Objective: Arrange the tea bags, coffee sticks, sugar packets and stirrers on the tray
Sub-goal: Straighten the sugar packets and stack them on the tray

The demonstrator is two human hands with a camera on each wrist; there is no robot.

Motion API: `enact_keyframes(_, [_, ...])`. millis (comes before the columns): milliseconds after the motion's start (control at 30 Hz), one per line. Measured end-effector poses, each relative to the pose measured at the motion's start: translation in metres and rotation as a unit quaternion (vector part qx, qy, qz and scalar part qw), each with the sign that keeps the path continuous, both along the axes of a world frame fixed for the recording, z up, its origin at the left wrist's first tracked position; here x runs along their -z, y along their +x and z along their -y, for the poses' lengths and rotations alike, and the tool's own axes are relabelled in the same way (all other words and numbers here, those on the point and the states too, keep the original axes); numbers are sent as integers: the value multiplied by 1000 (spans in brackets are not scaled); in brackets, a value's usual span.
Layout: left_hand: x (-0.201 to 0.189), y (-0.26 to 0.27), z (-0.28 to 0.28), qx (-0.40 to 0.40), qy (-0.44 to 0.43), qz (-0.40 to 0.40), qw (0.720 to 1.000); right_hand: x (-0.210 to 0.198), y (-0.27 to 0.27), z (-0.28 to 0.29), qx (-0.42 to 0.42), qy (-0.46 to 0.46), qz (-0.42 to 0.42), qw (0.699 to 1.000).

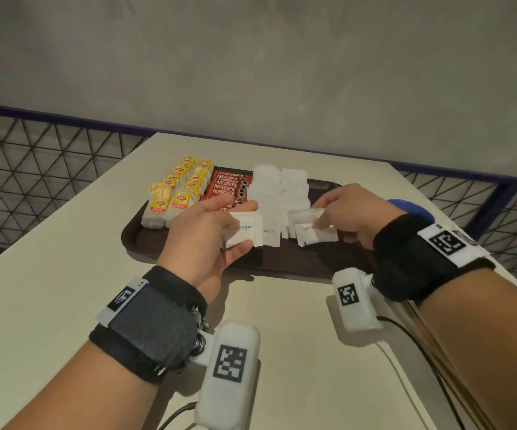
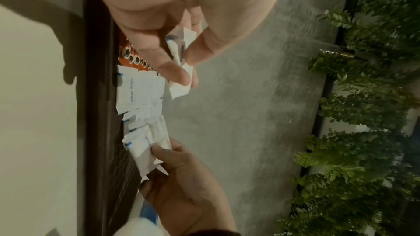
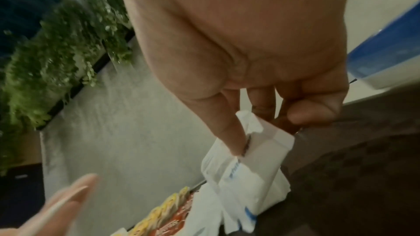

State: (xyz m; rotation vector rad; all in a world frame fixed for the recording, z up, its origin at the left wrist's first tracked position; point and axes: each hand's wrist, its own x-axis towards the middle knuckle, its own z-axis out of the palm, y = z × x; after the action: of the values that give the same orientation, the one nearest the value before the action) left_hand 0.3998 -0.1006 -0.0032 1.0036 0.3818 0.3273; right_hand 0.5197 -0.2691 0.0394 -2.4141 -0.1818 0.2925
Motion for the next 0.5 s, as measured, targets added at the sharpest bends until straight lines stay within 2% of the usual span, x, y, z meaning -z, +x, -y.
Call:
enact_keyframes(100, [-2, 0, 2, 17, -6, -3, 1000, -1, 9, -7, -2, -63, -12, 998])
enact_keyframes(500, [-1, 0, 7, 32, -17, -15, 999, 1, 13, 1, -40, -181, -39, 982])
